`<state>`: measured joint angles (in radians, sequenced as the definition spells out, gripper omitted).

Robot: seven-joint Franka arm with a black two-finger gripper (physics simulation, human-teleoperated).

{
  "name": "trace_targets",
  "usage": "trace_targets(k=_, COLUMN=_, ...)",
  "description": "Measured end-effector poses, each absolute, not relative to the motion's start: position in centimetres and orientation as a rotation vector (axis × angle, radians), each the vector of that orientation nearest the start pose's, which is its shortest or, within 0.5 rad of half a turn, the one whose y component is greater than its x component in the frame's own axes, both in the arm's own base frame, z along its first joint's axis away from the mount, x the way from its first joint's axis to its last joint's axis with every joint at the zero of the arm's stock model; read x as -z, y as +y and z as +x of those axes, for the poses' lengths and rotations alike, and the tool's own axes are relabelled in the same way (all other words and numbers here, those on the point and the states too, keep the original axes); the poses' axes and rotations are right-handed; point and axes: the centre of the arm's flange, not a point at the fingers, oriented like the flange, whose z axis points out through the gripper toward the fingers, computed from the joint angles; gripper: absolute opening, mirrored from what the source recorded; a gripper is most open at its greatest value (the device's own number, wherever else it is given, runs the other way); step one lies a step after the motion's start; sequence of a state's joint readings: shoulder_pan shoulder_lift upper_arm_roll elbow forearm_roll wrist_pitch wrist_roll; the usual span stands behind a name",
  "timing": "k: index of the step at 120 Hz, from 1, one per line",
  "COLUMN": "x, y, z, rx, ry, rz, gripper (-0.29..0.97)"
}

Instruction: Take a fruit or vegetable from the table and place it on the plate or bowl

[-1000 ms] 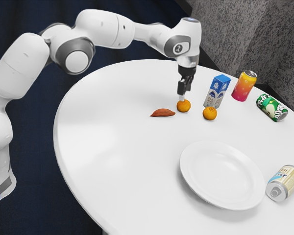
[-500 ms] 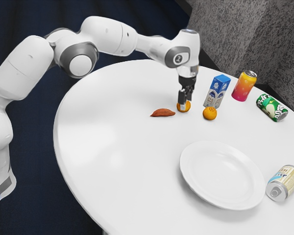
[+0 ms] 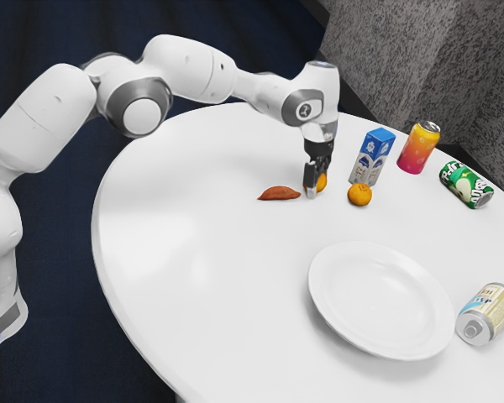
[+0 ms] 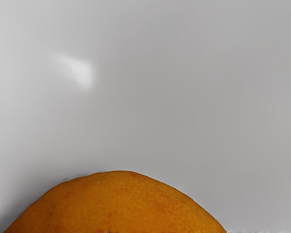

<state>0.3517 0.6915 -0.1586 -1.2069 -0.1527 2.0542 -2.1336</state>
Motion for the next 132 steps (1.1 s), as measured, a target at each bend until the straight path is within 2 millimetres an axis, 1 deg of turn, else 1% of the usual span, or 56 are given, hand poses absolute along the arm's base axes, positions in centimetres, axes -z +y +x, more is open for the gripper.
trace_targets(k=7, x=-39.2, y=17.1, z=73.9, rx=0.148, ry=2.687, rz=0.998, gripper=0.77)
trace_targets(k=16, x=-39.4, y=17.1, z=73.9, rx=0.144, ry=2.684, rz=0.997, gripper=0.69)
trace_targets(k=31, x=-39.5, y=17.3, z=73.7, rx=0.146, ry=2.686, rz=0.994, gripper=0.65)
trace_targets(k=38, x=-39.4, y=17.3, z=73.6, rx=0.148, ry=2.686, rz=0.993, gripper=0.65)
trace_targets(k=45, x=-39.5, y=17.4, z=73.6, rx=0.146, ry=2.687, rz=0.992, gripper=0.64)
trace_targets(k=54, x=-39.7, y=17.3, z=73.6, rx=0.142, ry=2.685, rz=0.994, gripper=0.56)
trace_targets(k=63, x=-40.1, y=17.3, z=73.5, rx=0.134, ry=2.681, rz=0.995, gripper=0.41)
trace_targets(k=66, x=-40.3, y=17.3, z=73.5, rx=0.132, ry=2.679, rz=0.996, gripper=0.38)
trace_targets(k=79, x=-40.7, y=17.2, z=73.5, rx=0.13, ry=2.674, rz=0.998, gripper=0.36)
trace_targets(k=85, x=-41.2, y=16.3, z=73.3, rx=0.131, ry=2.67, rz=1.014, gripper=0.35)
trace_targets(k=94, x=-43.8, y=12.3, z=72.1, rx=0.124, ry=2.646, rz=1.085, gripper=0.35)
trace_targets(k=98, x=-45.0, y=9.9, z=71.6, rx=0.121, ry=2.627, rz=1.128, gripper=0.35)
trace_targets(k=101, x=-45.8, y=7.7, z=71.2, rx=0.12, ry=2.61, rz=1.167, gripper=0.35)
trace_targets(k=104, x=-46.5, y=4.9, z=71.1, rx=0.125, ry=2.585, rz=1.214, gripper=0.35)
trace_targets(k=109, x=-47.1, y=-0.2, z=70.9, rx=0.14, ry=2.537, rz=1.302, gripper=0.35)
trace_targets(k=115, x=-47.5, y=-7.2, z=70.3, rx=0.17, ry=2.47, rz=1.415, gripper=0.35)
trace_targets(k=123, x=-48.3, y=-15.6, z=69.1, rx=0.196, ry=2.37, rz=1.543, gripper=0.35)
trace_targets(k=128, x=-48.8, y=-19.3, z=68.3, rx=0.201, ry=2.317, rz=1.592, gripper=0.35)
trace_targets(k=132, x=-49.3, y=-21.2, z=67.9, rx=0.203, ry=2.287, rz=1.613, gripper=0.35)
